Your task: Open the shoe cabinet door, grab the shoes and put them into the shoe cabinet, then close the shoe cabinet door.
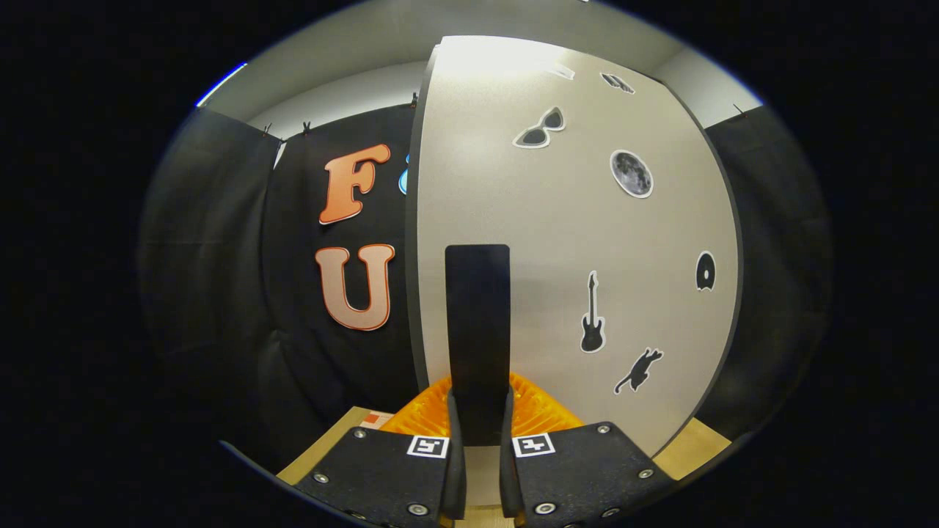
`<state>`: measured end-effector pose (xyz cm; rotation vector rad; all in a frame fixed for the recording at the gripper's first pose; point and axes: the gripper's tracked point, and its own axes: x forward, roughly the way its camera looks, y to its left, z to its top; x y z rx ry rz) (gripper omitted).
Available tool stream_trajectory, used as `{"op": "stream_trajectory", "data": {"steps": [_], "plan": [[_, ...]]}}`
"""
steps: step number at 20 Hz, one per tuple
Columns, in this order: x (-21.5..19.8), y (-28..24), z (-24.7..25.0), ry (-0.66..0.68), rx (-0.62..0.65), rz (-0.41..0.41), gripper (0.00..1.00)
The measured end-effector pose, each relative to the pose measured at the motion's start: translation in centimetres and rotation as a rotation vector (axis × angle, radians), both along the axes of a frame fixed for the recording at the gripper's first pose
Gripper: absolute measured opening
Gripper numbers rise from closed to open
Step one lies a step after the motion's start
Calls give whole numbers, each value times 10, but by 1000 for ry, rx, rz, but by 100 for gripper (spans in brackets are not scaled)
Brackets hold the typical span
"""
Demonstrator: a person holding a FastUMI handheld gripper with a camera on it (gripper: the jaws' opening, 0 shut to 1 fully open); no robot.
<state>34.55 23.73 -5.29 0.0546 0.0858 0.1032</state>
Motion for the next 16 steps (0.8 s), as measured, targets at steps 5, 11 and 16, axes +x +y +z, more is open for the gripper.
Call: {"op": "stream_trajectory", "data": {"steps": [5,11,16], "plan": [[-16,-4,4,-14,8,12,17],[-58,-28,7,-31,22,45,18],[-102,-69,6,-49,46,90,17]]}}
